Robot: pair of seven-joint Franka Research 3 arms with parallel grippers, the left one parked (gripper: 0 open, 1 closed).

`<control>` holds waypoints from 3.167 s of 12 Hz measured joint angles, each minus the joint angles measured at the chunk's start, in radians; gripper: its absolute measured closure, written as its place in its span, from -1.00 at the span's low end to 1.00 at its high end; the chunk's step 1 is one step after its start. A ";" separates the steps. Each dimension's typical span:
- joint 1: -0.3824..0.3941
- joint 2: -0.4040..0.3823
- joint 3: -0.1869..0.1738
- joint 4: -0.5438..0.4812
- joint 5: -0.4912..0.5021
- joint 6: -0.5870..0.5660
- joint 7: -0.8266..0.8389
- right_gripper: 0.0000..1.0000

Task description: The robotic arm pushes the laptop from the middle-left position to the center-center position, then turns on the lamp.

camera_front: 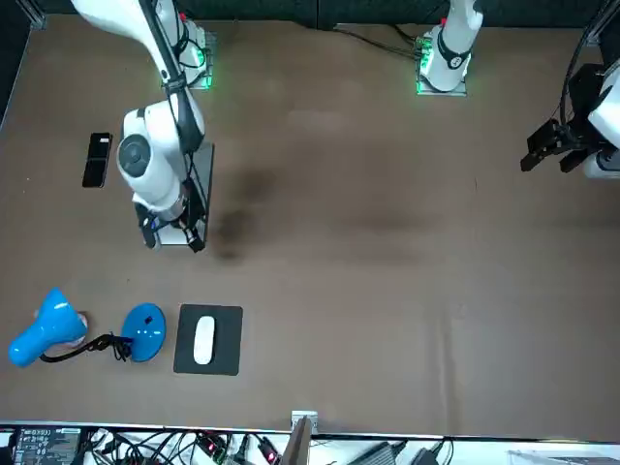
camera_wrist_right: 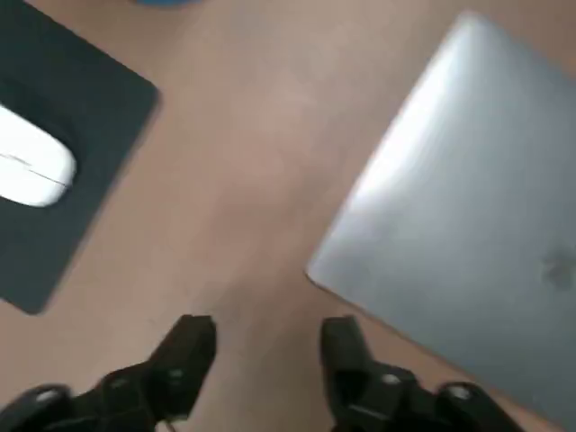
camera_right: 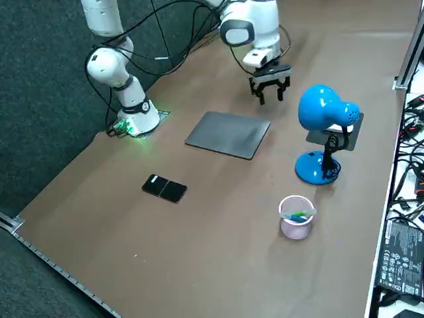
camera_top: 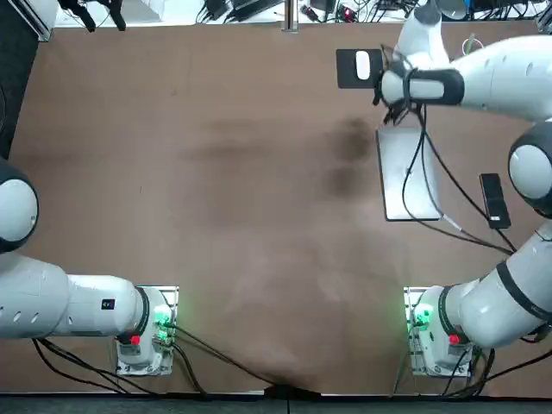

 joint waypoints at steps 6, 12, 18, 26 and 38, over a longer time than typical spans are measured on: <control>-0.032 0.197 0.000 0.338 -0.149 -0.133 -0.143 0.55; -0.064 0.362 -0.004 0.524 -0.220 -0.133 -0.234 0.96; -0.126 0.414 -0.005 0.578 -0.241 -0.133 -0.510 0.96; -0.140 0.479 -0.005 0.635 -0.246 -0.127 -0.619 0.96; -0.168 0.499 -0.011 0.644 -0.247 -0.105 -0.819 0.96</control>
